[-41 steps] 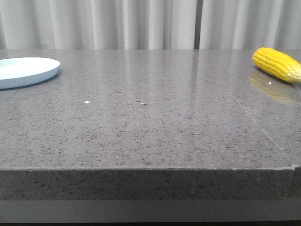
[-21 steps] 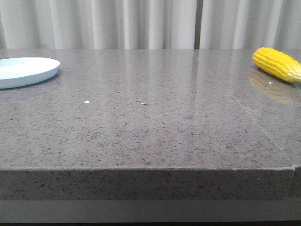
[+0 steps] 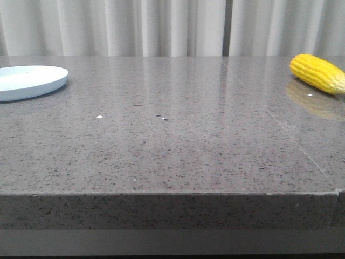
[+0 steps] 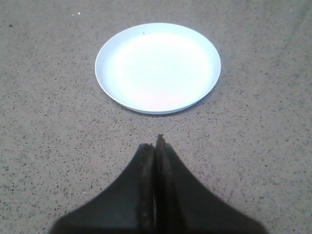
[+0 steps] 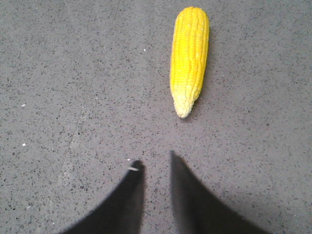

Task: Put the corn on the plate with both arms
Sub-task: 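Lower the left gripper and open it around the plate rim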

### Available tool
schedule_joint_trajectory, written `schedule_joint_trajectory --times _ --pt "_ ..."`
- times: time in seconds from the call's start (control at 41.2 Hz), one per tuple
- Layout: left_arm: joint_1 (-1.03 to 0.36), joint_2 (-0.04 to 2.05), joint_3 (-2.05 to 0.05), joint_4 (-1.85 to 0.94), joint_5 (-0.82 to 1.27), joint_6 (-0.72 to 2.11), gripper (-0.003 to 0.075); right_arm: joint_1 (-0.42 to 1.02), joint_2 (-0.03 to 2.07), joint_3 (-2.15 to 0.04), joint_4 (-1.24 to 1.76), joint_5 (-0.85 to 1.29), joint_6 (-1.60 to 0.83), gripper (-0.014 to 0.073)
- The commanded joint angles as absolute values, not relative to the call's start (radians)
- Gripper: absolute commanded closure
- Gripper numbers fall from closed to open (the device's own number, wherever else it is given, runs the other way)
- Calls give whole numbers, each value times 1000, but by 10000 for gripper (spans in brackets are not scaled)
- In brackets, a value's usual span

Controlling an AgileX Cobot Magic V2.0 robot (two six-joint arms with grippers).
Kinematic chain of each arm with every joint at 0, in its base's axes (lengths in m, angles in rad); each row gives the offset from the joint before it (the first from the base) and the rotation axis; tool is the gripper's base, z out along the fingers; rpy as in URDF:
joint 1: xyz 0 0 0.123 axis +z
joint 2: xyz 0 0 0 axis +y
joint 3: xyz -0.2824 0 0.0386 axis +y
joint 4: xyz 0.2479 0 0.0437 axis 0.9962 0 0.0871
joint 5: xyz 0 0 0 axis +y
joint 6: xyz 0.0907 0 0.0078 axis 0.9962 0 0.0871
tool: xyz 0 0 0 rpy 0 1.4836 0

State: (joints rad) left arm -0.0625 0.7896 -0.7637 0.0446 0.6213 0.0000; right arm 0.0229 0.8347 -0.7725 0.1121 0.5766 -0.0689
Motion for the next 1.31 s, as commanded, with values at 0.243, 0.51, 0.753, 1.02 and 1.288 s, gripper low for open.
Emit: schedule_joint_trajectory --times 0.243,0.51,0.753,1.02,1.288 --pt "-70 818 -792 50 550 0 223 17 840 -799 105 528 -74 -42" --pt "-70 833 -840 64 607 0 162 17 840 -799 105 525 -74 -42" --pt "-68 969 -967 95 687 0 212 17 840 -799 105 525 -74 -42" --pt "-22 1202 -1161 133 787 0 212 17 840 -799 105 525 -74 -42" --pt "148 1394 -1282 -126 847 184 227 17 840 -799 105 525 -74 -42"
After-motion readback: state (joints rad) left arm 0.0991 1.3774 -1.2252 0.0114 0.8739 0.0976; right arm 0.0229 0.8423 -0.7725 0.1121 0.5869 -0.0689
